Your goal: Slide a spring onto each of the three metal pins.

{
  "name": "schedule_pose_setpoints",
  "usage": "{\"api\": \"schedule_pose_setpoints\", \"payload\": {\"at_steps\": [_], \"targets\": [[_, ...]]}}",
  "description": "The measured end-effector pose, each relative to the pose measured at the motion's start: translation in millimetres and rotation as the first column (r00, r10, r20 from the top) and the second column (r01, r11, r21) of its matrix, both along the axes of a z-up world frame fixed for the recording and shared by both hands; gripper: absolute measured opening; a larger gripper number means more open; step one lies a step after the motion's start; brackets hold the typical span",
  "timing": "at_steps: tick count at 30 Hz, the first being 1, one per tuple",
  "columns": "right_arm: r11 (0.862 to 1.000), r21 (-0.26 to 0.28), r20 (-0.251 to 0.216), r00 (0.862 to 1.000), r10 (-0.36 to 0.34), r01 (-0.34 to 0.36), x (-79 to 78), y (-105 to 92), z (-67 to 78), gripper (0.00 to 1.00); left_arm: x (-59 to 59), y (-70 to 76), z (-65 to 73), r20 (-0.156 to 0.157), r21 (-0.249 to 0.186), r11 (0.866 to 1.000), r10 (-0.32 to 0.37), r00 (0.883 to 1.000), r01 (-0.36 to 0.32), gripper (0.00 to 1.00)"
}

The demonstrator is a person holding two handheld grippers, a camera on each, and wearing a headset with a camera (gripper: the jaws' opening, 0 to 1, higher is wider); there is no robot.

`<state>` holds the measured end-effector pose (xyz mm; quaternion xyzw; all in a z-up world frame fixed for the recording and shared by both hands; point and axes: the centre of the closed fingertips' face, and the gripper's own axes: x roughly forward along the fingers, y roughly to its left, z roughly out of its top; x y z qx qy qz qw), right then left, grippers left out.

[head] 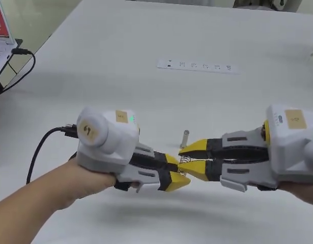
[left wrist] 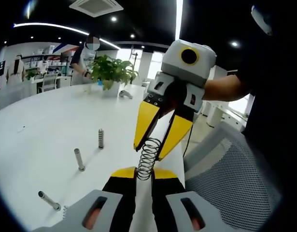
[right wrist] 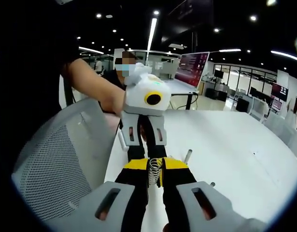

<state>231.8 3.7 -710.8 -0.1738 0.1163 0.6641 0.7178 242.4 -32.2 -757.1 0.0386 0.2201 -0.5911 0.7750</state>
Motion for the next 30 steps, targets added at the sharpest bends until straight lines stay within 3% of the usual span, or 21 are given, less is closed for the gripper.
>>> {"api": "schedule_pose_setpoints", "payload": {"at_steps": [10, 15, 30], "targets": [[1.000, -0.025, 0.017, 1.000, 0.010, -0.010, 1.0, 1.9, -1.0, 0.07, 1.0, 0.2, 4.3, 0.012, -0.002, 1.000, 0.012, 1.000, -0.012, 0.15], [1.000, -0.029, 0.016, 1.000, -0.003, 0.004, 4.0, 0.1, -1.5, 0.07, 6.8, 7.9, 1.3, 0.005, 0.018, 0.999, 0.046, 0.999, -0.046, 0.27], [0.999, -0.028, 0.031, 0.999, -0.042, 0.043, 11.5, -4.9, -1.8, 0.07, 16.9, 40.7, 1.3, 0.031, 0.039, 0.991, 0.126, 0.992, -0.127, 0.39]]}}
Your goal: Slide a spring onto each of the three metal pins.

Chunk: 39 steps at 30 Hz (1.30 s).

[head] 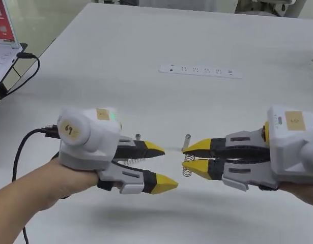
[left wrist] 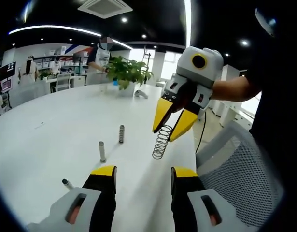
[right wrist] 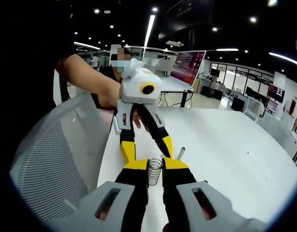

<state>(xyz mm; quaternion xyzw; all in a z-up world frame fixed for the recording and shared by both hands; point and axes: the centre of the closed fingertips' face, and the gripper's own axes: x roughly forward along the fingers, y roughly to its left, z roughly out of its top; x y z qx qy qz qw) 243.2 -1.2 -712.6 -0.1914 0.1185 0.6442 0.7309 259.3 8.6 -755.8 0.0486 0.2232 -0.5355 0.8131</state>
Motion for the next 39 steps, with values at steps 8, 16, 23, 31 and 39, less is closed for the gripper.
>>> {"api": "schedule_pose_setpoints", "payload": {"at_steps": [8, 16, 23, 31, 39], "targets": [[1.000, 0.003, 0.005, 1.000, -0.024, 0.024, 4.5, -2.3, 0.6, 0.07, -0.5, 10.2, -3.2, 0.010, 0.000, 1.000, 0.018, 1.000, -0.018, 0.46], [0.999, -0.005, 0.010, 0.998, -0.054, 0.054, 10.3, -7.3, -2.3, 0.07, 2.2, 34.0, -9.4, -0.001, 0.023, 0.997, 0.071, 0.997, -0.071, 0.56], [0.998, -0.006, 0.020, 0.997, -0.068, 0.068, 11.8, -9.0, -3.1, 0.07, 6.5, 57.8, -8.7, 0.007, 0.016, 0.990, 0.140, 0.990, -0.140, 0.62], [0.995, -0.009, 0.022, 0.995, -0.096, 0.096, 17.5, -13.0, -5.7, 0.07, 3.5, 80.0, -12.4, 0.008, 0.014, 0.978, 0.207, 0.978, -0.208, 0.79], [0.991, -0.011, 0.028, 0.991, -0.130, 0.130, 24.5, -15.9, -9.0, 0.07, 5.6, 97.2, -16.8, 0.010, 0.023, 0.963, 0.270, 0.963, -0.270, 0.94]]}}
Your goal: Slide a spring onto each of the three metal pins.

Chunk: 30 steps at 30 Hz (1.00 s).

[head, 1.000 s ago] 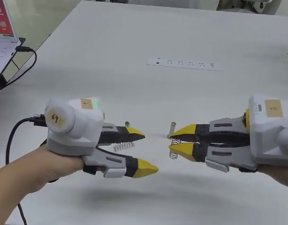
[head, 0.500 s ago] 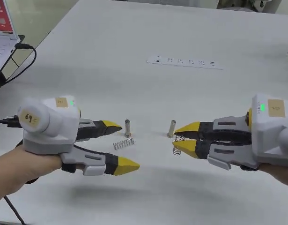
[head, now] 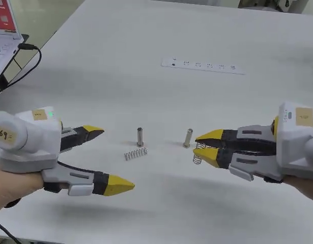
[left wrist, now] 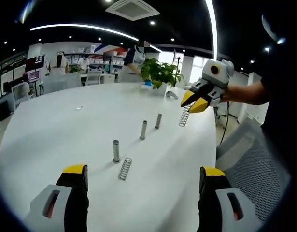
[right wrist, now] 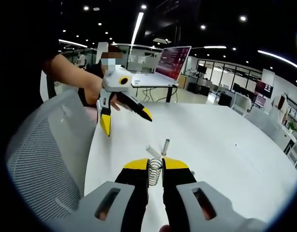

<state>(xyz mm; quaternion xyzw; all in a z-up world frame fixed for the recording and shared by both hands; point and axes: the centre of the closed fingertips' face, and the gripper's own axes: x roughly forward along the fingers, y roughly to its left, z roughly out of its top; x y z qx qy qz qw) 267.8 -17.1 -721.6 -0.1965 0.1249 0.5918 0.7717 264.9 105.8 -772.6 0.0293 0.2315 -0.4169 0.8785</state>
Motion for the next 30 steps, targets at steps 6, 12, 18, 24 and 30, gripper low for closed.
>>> {"api": "schedule_pose_setpoints", "payload": {"at_steps": [6, 12, 18, 24, 30], "targets": [[0.999, 0.006, 0.004, 0.999, -0.036, 0.036, 8.1, -4.3, 0.5, 0.07, -0.2, 5.9, -3.5, -0.007, 0.003, 1.000, 0.026, 1.000, -0.026, 0.98], [0.995, 0.017, -0.003, 0.995, -0.098, 0.098, 23.6, -12.8, 0.0, 0.07, 0.8, 10.0, -3.0, -0.006, 0.004, 0.999, 0.045, 0.999, -0.045, 0.98], [0.988, 0.044, -0.012, 0.989, -0.146, 0.146, 39.8, -13.7, 5.6, 0.07, 0.6, 9.9, -4.5, -0.012, 0.004, 0.999, 0.047, 0.999, -0.047, 0.98], [0.988, 0.035, -0.002, 0.988, -0.152, 0.152, 52.7, -7.4, 5.7, 0.07, -0.1, 9.9, -5.0, -0.014, 0.004, 0.999, 0.052, 0.999, -0.052, 0.98], [0.989, 0.025, -0.002, 0.989, -0.147, 0.147, 60.7, -0.4, 1.2, 0.07, -1.2, 14.0, -4.1, -0.014, 0.004, 0.998, 0.063, 0.998, -0.063, 0.98]]}}
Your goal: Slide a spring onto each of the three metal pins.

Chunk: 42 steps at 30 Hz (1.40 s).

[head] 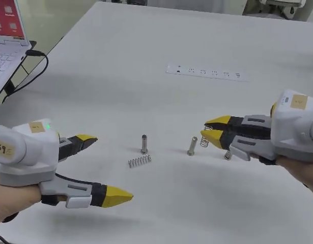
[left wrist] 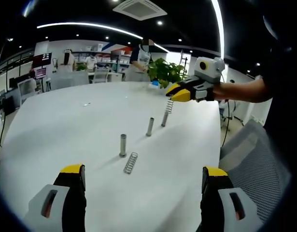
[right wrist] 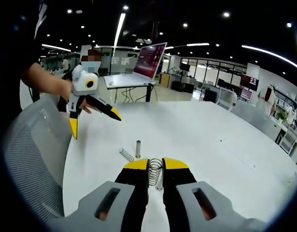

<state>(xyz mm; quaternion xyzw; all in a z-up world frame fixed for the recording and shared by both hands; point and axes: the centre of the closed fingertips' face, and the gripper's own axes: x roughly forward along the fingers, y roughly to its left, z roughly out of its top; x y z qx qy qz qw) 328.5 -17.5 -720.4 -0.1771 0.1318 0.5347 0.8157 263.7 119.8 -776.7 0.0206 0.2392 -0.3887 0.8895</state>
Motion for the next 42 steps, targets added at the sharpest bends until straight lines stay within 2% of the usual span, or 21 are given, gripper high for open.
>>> {"api": "schedule_pose_setpoints", "payload": {"at_steps": [4, 11, 16, 42], "targets": [[1.000, -0.011, -0.002, 1.000, -0.008, 0.008, 6.4, 1.3, -4.2, 0.07, -0.5, 2.2, -1.0, -0.002, 0.002, 1.000, 0.004, 1.000, -0.004, 0.98], [0.999, 0.014, -0.027, 0.998, -0.050, 0.050, 23.0, 1.2, -5.0, 0.07, -0.8, 3.1, -1.3, 0.001, 0.005, 1.000, 0.009, 1.000, -0.009, 0.98], [0.998, 0.010, -0.035, 0.997, -0.066, 0.066, 30.4, 2.4, -8.8, 0.07, -0.4, 2.1, -1.3, 0.000, 0.004, 1.000, 0.011, 1.000, -0.011, 0.98], [0.995, 0.010, -0.077, 0.993, -0.093, 0.094, 38.6, 7.7, -27.7, 0.07, -3.5, 5.7, -6.1, -0.015, 0.000, 1.000, 0.020, 1.000, -0.020, 0.98]]}}
